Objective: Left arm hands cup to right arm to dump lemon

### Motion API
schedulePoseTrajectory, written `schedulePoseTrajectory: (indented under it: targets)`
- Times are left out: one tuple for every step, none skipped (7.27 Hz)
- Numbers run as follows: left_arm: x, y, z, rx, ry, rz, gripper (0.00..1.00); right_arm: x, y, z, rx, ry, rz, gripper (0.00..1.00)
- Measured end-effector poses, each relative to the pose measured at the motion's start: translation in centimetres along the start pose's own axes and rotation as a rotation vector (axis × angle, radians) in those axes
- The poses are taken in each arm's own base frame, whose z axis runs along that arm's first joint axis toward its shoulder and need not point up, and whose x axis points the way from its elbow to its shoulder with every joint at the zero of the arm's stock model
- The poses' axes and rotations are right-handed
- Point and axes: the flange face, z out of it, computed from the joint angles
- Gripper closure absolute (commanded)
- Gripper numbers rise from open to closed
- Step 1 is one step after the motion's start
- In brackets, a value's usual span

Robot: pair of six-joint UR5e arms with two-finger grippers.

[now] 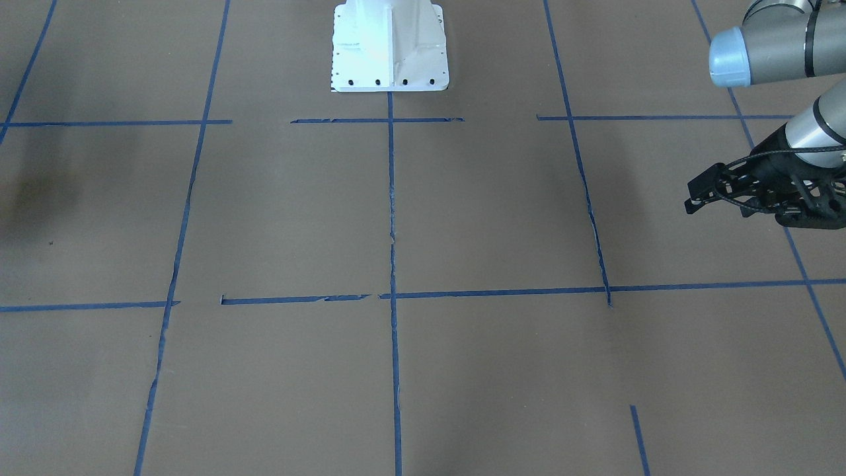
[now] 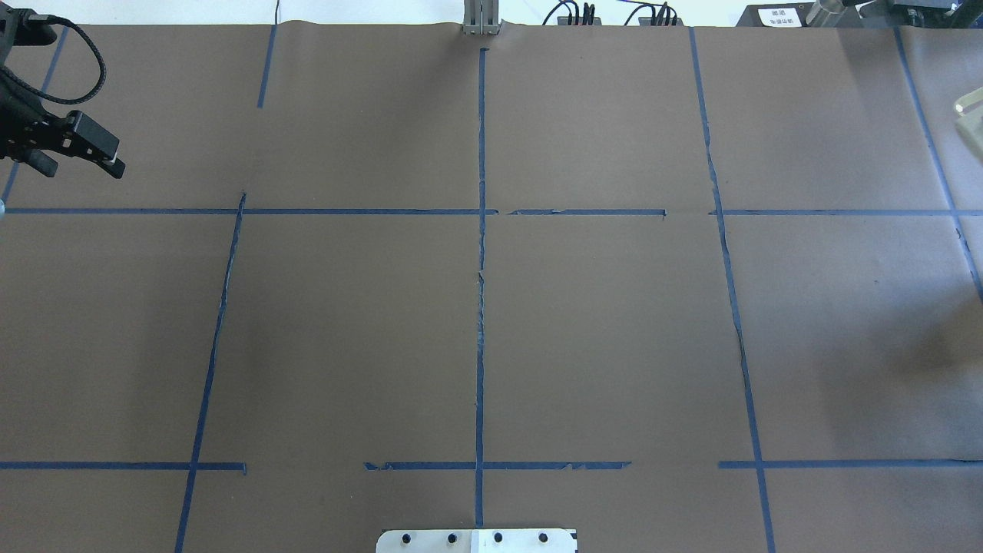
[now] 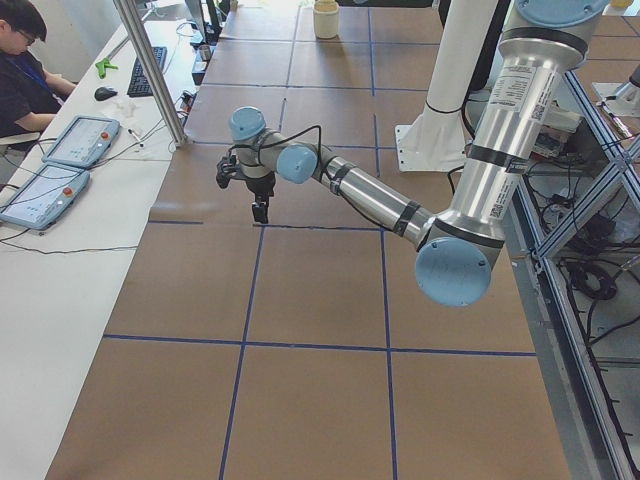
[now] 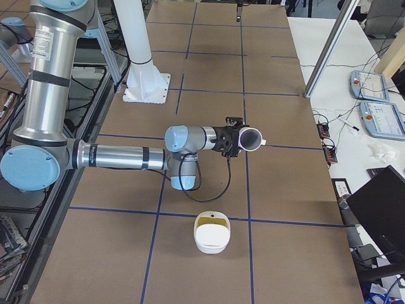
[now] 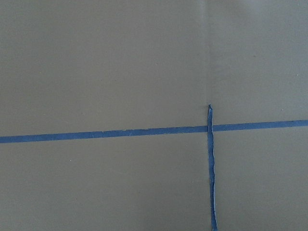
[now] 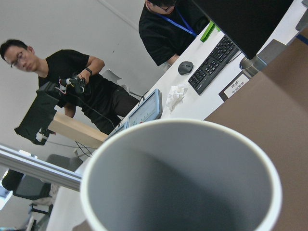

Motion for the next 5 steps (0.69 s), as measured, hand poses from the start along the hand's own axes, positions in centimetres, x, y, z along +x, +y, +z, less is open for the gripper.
schedulePoseTrajectory:
  targets:
    - [0.0, 0.0, 0.0, 0.000, 0.000, 0.001, 0.00, -0.8, 1.0, 2.4, -0.043, 0.028, -0.137, 0.95]
    - [0.2, 0.0, 0.0, 0.003, -0.001, 0.005, 0.00, -1.9, 2.1, 5.1, -0.075, 0.046, -0.263, 0.95]
    - [0.5, 0.1, 0.1, 0.007, -0.007, 0.013, 0.00, -3.1, 3.6, 7.9, -0.081, 0.068, -0.361, 0.96]
    - [1.5, 0.4, 0.6, 0.010, -0.021, 0.035, 0.00, -4.6, 5.8, 11.1, -0.069, 0.103, -0.432, 0.95]
    - [3.0, 0.9, 1.1, 0.012, -0.031, 0.064, 0.00, -6.4, 8.8, 14.4, -0.061, 0.144, -0.494, 0.91]
